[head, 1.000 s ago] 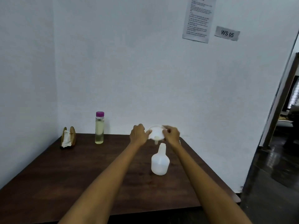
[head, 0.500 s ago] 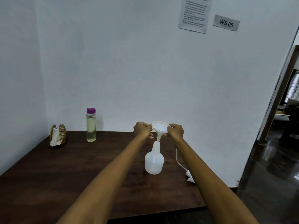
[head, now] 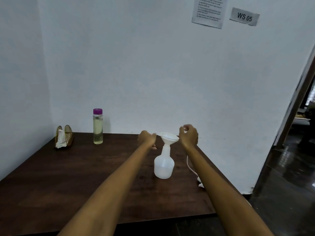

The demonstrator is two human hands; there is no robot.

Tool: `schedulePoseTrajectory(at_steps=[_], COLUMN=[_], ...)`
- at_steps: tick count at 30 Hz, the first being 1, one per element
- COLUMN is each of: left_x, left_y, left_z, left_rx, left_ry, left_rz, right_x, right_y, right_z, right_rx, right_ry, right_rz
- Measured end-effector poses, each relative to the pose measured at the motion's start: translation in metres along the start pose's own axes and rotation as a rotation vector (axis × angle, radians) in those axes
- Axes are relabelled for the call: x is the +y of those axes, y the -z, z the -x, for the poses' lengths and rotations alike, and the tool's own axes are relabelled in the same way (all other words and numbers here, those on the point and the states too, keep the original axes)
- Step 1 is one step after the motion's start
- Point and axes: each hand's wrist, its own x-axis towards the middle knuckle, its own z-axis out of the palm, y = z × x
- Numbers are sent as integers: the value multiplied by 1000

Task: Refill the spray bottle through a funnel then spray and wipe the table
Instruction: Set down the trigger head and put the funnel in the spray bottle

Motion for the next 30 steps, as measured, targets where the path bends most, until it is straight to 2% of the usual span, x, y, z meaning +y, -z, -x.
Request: schedulePoseTrajectory(at_steps=[3, 7, 10, 17, 21, 23, 27, 30], left_x=[-11, -36, -55, -118, -157, -166, -167, -169], left_y=[18, 52, 84, 161, 197, 207, 214, 215], left_z=[-3, -11, -18, -41, -58, -64, -93, -125], left_rx=[41, 50, 42, 12, -51, -75, -95, -190], left_ry=[-34, -33, 33, 202, 367, 412, 386, 467], left_rz=[-155, -403, -581, -847, -890, -923, -1118, -1175], right_x=[-18, -43, -55, -51, -27, -22, -26, -25], right_y=[-7, -39, -71, -160, -218, -240, -290, -335], right_z=[7, 26, 42, 81, 101, 104, 106, 103], right_rx=[89, 18, -67, -309, -456, -506, -576, -636], right_ry=[208, 414, 484, 467, 385, 347, 299, 259], right_rz=[-53, -56, -73, -58, -12, -4, -27, -30])
